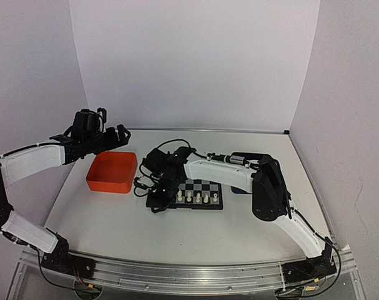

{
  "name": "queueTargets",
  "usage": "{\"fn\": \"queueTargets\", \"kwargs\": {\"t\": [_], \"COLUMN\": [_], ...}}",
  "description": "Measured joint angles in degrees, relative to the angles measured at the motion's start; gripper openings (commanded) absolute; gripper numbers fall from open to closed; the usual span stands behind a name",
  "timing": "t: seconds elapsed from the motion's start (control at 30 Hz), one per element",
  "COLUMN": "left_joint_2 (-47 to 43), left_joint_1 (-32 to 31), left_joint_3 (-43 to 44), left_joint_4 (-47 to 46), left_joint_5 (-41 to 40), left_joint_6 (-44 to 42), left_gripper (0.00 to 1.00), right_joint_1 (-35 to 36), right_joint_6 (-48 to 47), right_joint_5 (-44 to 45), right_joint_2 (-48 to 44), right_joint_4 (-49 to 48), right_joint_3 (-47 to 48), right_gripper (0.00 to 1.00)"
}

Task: Set up the chess pieces on the board
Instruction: Adjust the chess piece on the chessboard.

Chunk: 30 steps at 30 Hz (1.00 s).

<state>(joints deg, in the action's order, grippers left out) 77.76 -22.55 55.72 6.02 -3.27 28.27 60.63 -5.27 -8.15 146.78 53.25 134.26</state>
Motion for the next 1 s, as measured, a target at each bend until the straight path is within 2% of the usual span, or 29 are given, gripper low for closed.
{"fn": "queueTargets", "kwargs": {"t": [0.57,1.0], "left_joint_2": [0.0,0.0], "left_joint_1": [0.0,0.0], "left_joint_3": [0.0,0.0], "left_joint_4": [0.0,0.0], "left_joint_5": [-0.4,-0.4], "left_joint_6": [0.0,0.0], "left_gripper": [1.00,1.00], "right_joint_1": [1.3,1.1], "right_joint_6": [-1.4,-2.5], "right_joint_5": [4.4,4.2], "right_joint_2": [0.4,1.6], "right_joint_4": [-1.4,-1.7], "right_joint_3": [3.6,3.6], "right_gripper": [0.31,0.30]}}
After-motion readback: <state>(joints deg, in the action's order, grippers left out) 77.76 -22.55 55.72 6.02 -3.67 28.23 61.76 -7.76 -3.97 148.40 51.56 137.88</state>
